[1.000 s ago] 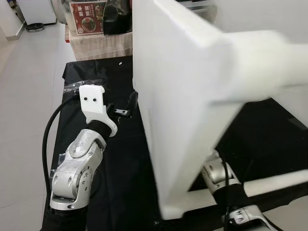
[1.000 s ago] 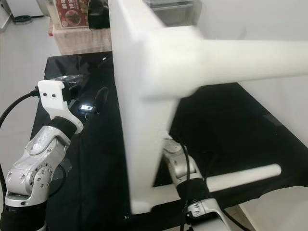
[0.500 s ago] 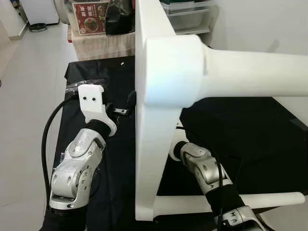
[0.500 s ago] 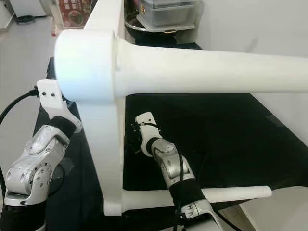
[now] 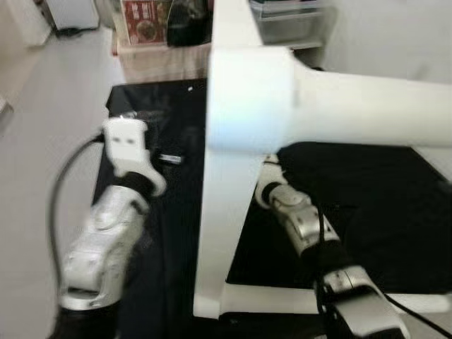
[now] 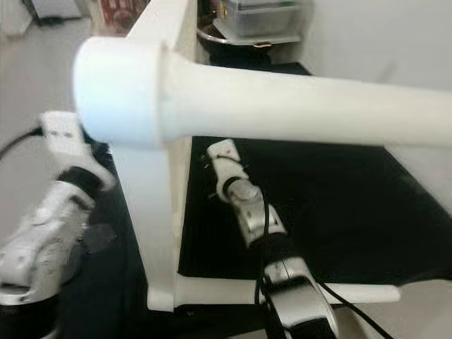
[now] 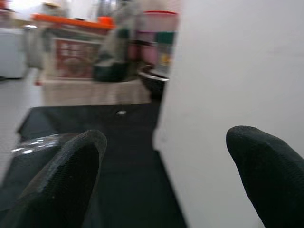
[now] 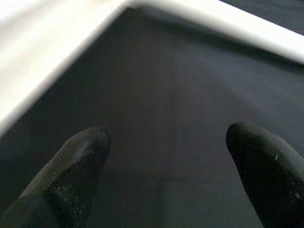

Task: Building children table

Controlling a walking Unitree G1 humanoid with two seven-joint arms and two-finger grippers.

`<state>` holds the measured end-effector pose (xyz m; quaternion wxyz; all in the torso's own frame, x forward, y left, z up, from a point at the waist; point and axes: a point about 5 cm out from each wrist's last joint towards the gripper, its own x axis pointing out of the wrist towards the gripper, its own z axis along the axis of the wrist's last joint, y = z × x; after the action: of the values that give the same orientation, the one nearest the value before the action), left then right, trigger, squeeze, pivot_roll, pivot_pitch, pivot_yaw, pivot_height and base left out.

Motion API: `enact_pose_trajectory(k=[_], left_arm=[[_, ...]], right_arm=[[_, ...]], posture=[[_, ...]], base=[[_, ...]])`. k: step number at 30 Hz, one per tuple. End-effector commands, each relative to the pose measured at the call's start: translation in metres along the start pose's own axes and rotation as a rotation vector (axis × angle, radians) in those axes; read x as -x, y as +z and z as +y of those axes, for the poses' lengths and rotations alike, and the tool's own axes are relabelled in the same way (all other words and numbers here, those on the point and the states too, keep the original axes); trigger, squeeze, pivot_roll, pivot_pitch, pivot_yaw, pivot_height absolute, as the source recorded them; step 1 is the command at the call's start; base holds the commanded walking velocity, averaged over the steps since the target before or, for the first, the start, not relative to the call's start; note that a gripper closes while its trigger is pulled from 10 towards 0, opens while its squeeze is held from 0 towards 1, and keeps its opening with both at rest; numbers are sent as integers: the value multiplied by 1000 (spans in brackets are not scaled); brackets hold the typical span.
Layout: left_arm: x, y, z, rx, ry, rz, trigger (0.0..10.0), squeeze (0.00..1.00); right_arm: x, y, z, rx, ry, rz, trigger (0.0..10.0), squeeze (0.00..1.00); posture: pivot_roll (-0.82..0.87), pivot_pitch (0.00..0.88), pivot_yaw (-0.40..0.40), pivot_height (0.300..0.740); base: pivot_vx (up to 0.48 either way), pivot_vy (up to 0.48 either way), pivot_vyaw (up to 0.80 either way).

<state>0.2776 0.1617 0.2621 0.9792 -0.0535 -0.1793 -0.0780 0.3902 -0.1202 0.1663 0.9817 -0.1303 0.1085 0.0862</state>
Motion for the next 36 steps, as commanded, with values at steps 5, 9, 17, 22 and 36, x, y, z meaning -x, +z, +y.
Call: enact_pose_trajectory(k=[5,9,17,22,36], left_arm=[[24,16,26,-103,141,-5,10000,0],[34,25,36,-146,203,-17,10000,0],[72,34,50,-239,343,29,10000,0],[76,34,48,-239,336,51,10000,0],[64,36,43,-233,280,75,10000,0]], right_arm=[[-8,21,-1,-21,-27,-58,10000,0],[-10,33,2,-35,-13,-91,10000,0],[-15,84,41,-133,123,-264,10000,0],[-13,97,60,-222,202,-314,10000,0],[20,127,149,-317,758,-534,10000,0]], posture=[[326,238,-114,740],[345,259,-126,740],[426,345,-117,740],[448,347,-103,740],[433,287,-65,740]], base=[[0,0,0],[0,0,0],[0,0,0],[0,0,0],[0,0,0]])
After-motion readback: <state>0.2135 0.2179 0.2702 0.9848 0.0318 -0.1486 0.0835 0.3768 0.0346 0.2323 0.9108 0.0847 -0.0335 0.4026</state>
